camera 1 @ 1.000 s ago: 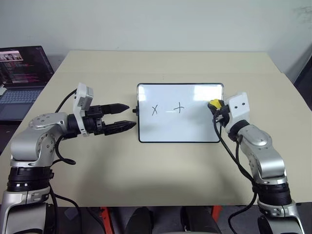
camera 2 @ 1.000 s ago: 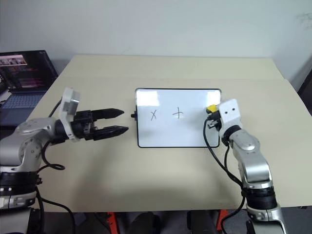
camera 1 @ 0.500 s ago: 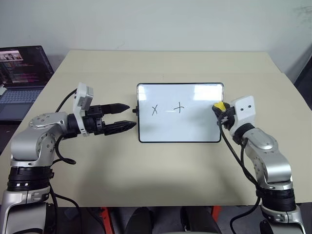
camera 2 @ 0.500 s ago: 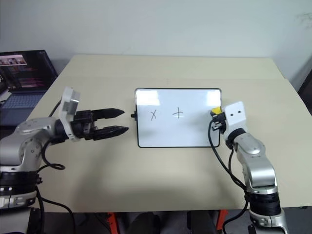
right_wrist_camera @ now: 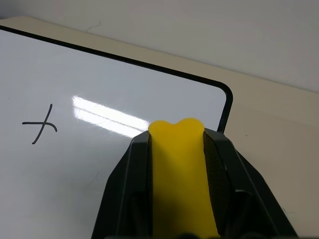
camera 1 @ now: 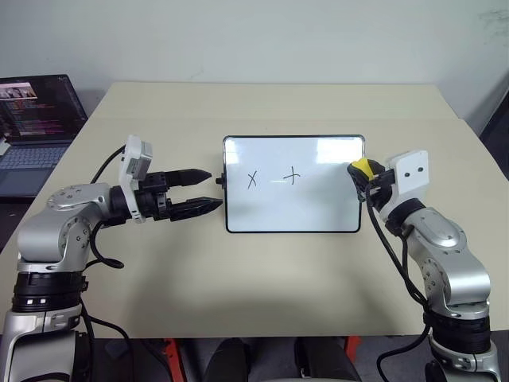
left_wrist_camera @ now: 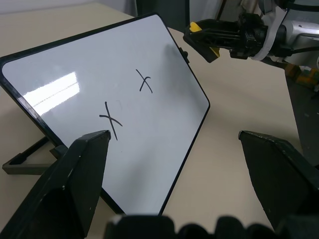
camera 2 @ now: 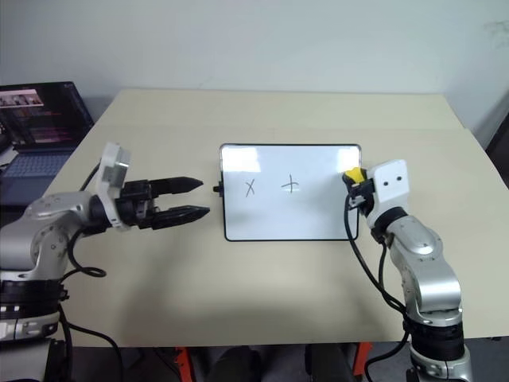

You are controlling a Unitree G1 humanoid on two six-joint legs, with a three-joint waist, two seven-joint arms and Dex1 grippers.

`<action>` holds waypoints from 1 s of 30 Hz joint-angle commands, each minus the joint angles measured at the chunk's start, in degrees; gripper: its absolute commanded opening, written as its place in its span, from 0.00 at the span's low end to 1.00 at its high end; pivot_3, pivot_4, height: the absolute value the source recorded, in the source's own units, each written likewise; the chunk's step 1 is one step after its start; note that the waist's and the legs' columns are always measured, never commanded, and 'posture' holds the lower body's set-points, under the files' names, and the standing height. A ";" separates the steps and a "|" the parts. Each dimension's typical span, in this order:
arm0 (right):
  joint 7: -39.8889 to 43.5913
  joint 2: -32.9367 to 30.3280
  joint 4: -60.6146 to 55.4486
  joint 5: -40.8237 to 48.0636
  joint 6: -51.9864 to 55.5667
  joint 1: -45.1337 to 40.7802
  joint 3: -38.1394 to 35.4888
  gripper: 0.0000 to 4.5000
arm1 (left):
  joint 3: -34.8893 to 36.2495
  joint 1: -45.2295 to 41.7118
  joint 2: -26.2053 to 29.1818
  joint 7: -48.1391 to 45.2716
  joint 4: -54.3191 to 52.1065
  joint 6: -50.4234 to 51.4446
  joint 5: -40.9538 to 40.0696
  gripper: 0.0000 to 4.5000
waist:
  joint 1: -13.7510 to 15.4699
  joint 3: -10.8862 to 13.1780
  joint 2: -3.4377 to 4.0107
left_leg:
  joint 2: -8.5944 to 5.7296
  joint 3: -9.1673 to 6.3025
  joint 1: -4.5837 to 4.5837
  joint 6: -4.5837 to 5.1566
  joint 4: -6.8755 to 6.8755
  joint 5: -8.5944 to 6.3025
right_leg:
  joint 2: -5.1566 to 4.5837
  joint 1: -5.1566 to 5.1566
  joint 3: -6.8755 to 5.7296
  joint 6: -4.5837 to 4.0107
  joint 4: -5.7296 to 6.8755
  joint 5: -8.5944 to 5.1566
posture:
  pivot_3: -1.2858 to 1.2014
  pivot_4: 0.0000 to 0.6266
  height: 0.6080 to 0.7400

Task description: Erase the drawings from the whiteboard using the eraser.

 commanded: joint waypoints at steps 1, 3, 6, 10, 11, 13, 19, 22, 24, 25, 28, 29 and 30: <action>-0.26 -0.45 -1.21 0.09 -1.21 -0.51 -0.64 0.24 | 0.55 -1.29 0.46 -0.41 -0.66 -0.71 -0.30 1.00 | 0.00 0.00 0.00 | 0.00 0.00 0.00 0.00 0.00 0.00 | 0.00 0.00 0.00 0.00 0.00 0.00 | 0.52 0.24 1.00; -0.26 -0.54 -0.83 0.01 -1.40 -0.78 -0.70 0.24 | 0.46 -1.47 0.40 -0.39 -0.57 -0.69 -0.28 1.00 | 0.00 0.00 0.00 | 0.00 0.00 0.00 0.00 0.00 0.00 | 0.00 0.00 0.00 0.00 0.00 0.00 | 0.52 0.24 1.00; -0.19 -0.63 -0.43 -0.03 -1.57 -1.24 -0.56 0.24 | 0.44 -1.54 0.47 -0.43 -0.50 -0.63 -0.25 1.00 | 0.00 0.00 0.00 | 0.00 0.00 0.00 0.00 0.00 0.00 | 0.00 0.00 0.00 0.00 0.00 0.00 | 0.52 0.24 1.00; -0.14 -0.01 1.64 -0.63 -2.65 -3.53 1.25 0.24 | 0.52 -1.52 0.51 -0.36 -0.50 -0.50 -0.30 1.00 | -0.07 0.00 0.00 | 0.00 0.00 0.00 0.00 0.00 0.00 | 0.00 0.00 0.00 0.00 0.01 0.00 | 0.52 0.24 1.00; -0.29 0.39 2.35 -0.79 -2.83 -4.41 1.85 0.24 | 0.54 -1.47 0.52 -0.34 -0.53 -0.52 -0.28 1.00 | -0.10 0.00 0.00 | 0.00 0.01 0.01 0.00 0.00 0.00 | 0.00 0.00 0.01 0.00 0.01 0.00 | 0.52 0.24 1.00; -0.43 1.50 4.01 -1.20 -3.65 -6.26 3.59 0.24 | 0.73 -1.10 0.51 -0.14 -0.88 -0.42 -0.40 1.00 | -0.15 0.00 0.00 | 0.01 0.01 0.02 0.00 0.00 0.00 | 0.01 -0.01 0.01 0.00 0.02 0.00 | 0.52 0.24 1.00; -0.44 5.02 9.07 -2.30 -6.54 -10.74 7.54 0.24 | 1.37 -0.20 0.44 0.82 -1.54 -0.45 -0.44 1.00 | -0.05 0.00 0.00 | 0.00 0.01 -0.01 0.00 0.00 0.00 | 0.00 -0.02 0.01 0.00 -0.01 0.00 | 0.52 0.24 1.00; -0.34 6.80 11.90 -2.88 -8.21 -12.96 9.34 0.24 | 1.59 0.27 0.52 1.17 -1.97 -0.43 -0.59 1.00 | -0.07 0.00 0.00 | 0.00 0.01 -0.01 0.00 0.01 0.00 | -0.01 -0.03 0.00 0.00 0.00 0.00 | 0.52 0.24 1.00; -0.11 7.85 13.82 -3.28 -9.41 -14.25 10.64 0.24 | 1.79 0.53 0.57 1.50 -2.29 -0.28 -0.86 1.00 | -0.07 0.00 0.01 | 0.01 0.00 -0.01 0.00 0.00 0.00 | 0.00 -0.04 -0.01 -0.01 0.01 0.00 | 0.52 0.24 1.00; 0.00 8.38 14.63 -3.50 -9.93 -14.75 11.18 0.24 | 1.82 0.65 0.62 1.61 -2.42 -0.34 -0.85 1.00 | -0.06 0.00 0.01 | 0.01 -0.01 -0.01 -0.01 0.00 0.00 | 0.00 -0.04 -0.01 -0.01 0.01 0.00 | 0.52 0.24 1.00; 0.25 9.74 16.69 -4.09 -11.30 -15.83 12.48 0.24 | 1.96 0.81 0.69 1.79 -2.50 -0.33 -0.88 1.00 | -0.07 0.00 0.01 | 0.01 0.00 -0.02 -0.01 -0.01 0.00 | 0.00 -0.05 -0.01 -0.01 0.00 0.00 | 0.52 0.24 1.00; 0.46 10.18 17.44 -4.36 -11.91 -16.16 12.99 0.24 | 2.08 0.93 0.75 1.84 -2.57 -0.29 -0.93 1.00 | -0.06 0.00 0.01 | 0.01 0.00 -0.02 -0.01 0.00 0.00 | 0.00 -0.05 0.00 -0.01 0.00 0.00 | 0.52 0.24 1.00; 0.59 10.65 18.33 -4.59 -12.46 -16.56 13.44 0.24 | 2.16 1.10 0.85 1.83 -2.64 -0.33 -0.93 1.00 | -0.07 0.00 0.01 | 0.00 0.01 -0.02 -0.01 0.00 0.00 | -0.01 -0.05 0.01 -0.01 0.00 0.00 | 0.52 0.24 1.00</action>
